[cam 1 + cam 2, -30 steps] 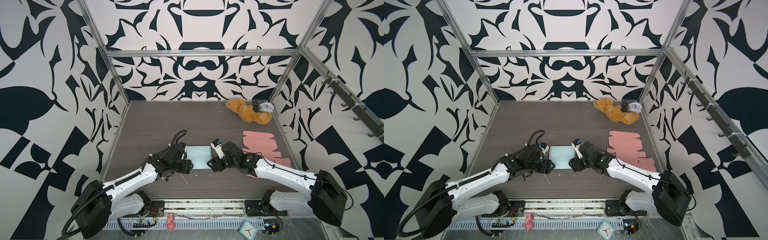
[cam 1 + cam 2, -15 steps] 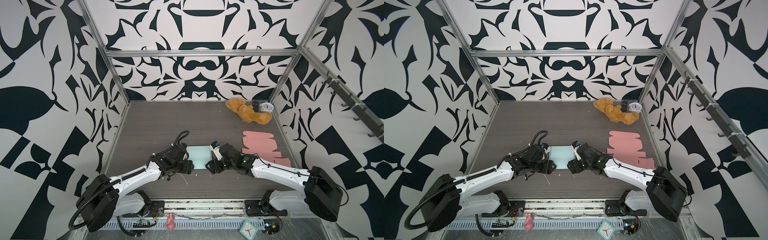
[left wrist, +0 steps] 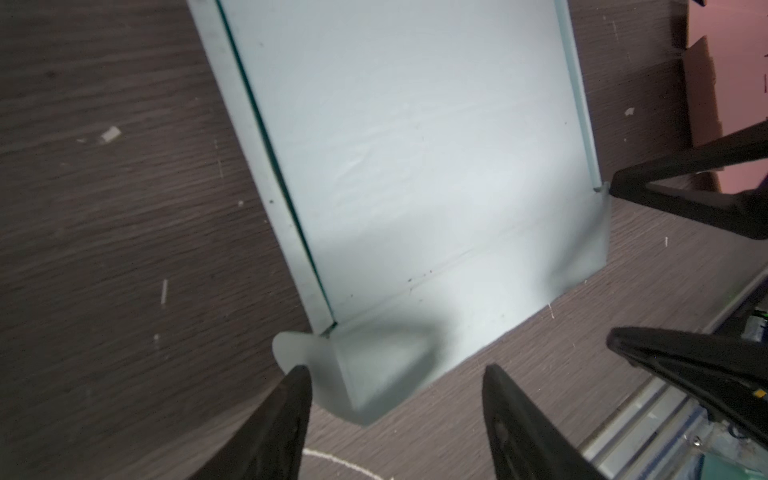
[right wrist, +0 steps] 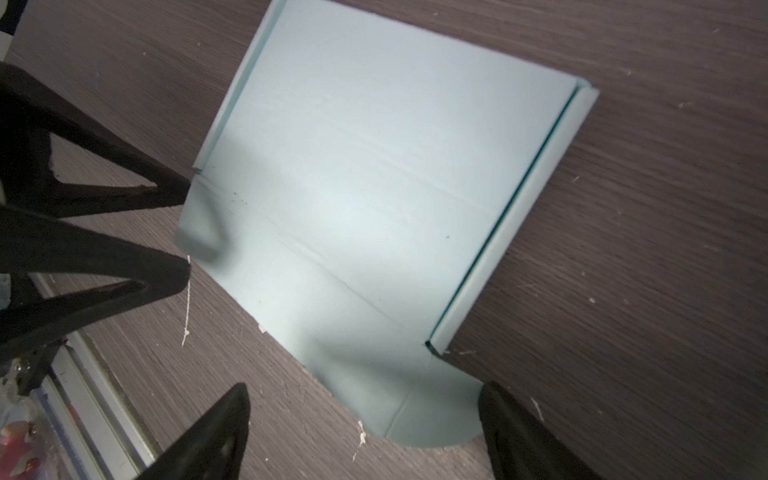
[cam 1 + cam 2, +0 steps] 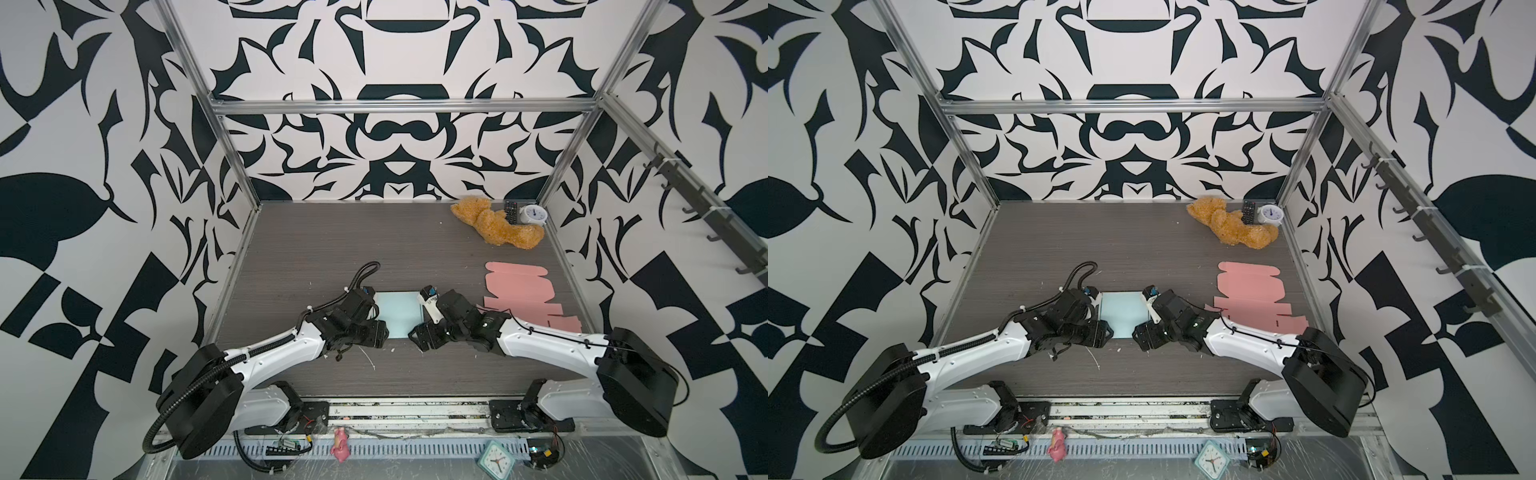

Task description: Fold the paper box

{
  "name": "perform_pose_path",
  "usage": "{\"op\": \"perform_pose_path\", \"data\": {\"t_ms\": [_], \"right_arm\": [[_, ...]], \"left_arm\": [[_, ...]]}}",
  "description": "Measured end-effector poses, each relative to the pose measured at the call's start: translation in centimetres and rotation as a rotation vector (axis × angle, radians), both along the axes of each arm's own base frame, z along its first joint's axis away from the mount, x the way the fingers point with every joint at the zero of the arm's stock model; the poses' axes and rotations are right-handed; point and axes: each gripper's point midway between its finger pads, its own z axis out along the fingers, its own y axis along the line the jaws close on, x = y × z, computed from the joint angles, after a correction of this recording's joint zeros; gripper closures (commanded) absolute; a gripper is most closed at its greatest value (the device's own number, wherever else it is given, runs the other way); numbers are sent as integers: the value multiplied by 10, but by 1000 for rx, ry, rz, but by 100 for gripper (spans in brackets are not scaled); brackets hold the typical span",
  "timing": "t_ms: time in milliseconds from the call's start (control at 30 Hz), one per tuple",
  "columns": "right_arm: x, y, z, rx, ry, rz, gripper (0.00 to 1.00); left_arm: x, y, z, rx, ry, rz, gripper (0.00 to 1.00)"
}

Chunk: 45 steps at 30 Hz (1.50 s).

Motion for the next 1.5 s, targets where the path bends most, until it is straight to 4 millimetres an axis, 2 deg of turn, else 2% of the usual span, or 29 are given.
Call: {"op": "perform_pose_path", "data": {"t_ms": [333,833,1500], "right_arm": [[-6,6,-9,2,16,22,12],[-17,18,-11,12,21,54,12],[-17,17,-12,-4,3,46,15]], "left_arm": [[1,-3,-3,-3,6,-5,32],[-1,-5,-7,-28,11,1,32],[-5,-6,-8,-33,19,3,34]]}}
